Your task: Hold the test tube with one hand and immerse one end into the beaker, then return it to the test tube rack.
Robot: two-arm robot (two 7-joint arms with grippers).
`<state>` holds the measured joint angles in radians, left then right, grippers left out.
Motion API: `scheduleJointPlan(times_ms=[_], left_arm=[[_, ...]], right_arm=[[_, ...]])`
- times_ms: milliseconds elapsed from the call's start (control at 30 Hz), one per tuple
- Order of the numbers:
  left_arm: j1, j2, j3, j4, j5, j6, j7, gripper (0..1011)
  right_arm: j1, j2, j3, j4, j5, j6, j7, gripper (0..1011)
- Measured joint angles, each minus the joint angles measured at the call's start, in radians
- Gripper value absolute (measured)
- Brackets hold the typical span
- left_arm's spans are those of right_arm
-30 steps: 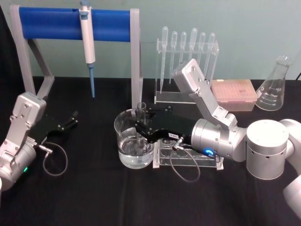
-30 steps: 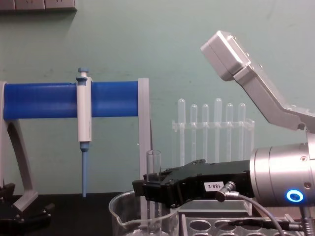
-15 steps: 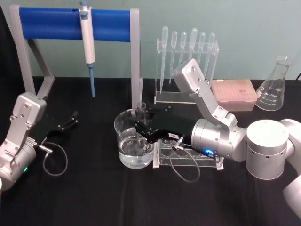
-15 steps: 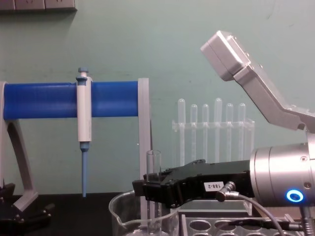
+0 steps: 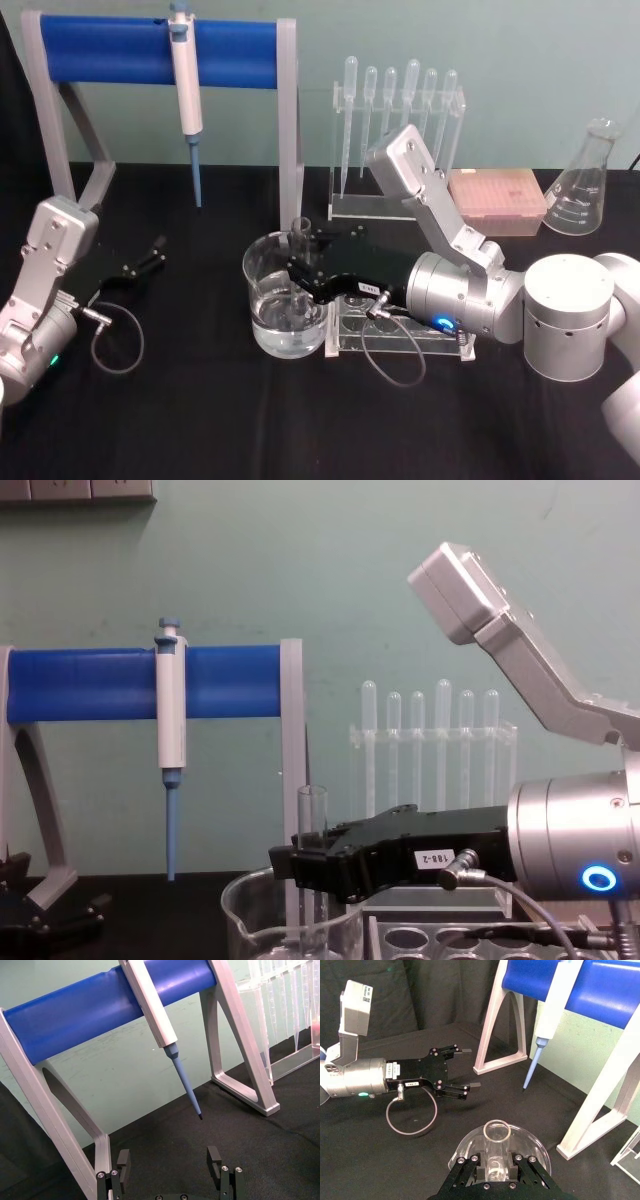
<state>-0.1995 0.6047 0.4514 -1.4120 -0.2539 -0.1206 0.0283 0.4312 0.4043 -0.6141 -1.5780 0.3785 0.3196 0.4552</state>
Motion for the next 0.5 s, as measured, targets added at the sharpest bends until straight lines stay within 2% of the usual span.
scheduleJointPlan(times_ms=[500], left_arm=[[0.0, 0.0, 0.0, 0.0, 0.0, 0.0, 0.0, 1000]], right_arm=[[0.0, 0.0, 0.0, 0.0, 0.0, 0.0, 0.0, 228]])
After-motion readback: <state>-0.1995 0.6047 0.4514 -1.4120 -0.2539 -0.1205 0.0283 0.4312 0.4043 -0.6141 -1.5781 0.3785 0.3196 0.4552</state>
